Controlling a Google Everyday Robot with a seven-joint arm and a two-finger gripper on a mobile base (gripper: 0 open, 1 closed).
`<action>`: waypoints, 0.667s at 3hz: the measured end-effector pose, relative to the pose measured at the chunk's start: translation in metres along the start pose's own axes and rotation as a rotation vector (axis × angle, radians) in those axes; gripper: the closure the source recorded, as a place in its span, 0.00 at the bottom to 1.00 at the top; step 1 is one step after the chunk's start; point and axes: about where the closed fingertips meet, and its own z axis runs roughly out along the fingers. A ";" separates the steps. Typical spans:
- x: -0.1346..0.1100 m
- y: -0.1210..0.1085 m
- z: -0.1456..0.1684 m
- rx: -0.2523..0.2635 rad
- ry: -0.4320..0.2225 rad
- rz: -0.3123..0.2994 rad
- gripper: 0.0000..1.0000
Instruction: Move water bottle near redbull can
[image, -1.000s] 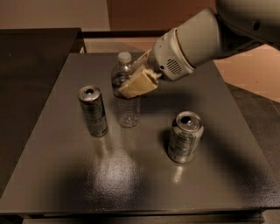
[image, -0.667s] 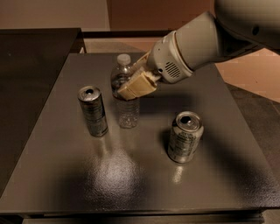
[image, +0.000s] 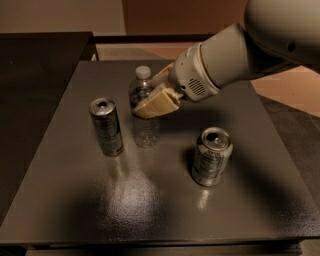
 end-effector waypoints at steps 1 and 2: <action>-0.002 0.001 0.001 -0.001 0.001 -0.004 0.00; -0.002 0.001 0.001 -0.001 0.001 -0.004 0.00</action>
Offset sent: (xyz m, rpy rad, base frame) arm -0.0009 0.0016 0.0007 -0.0014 -0.0017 0.0027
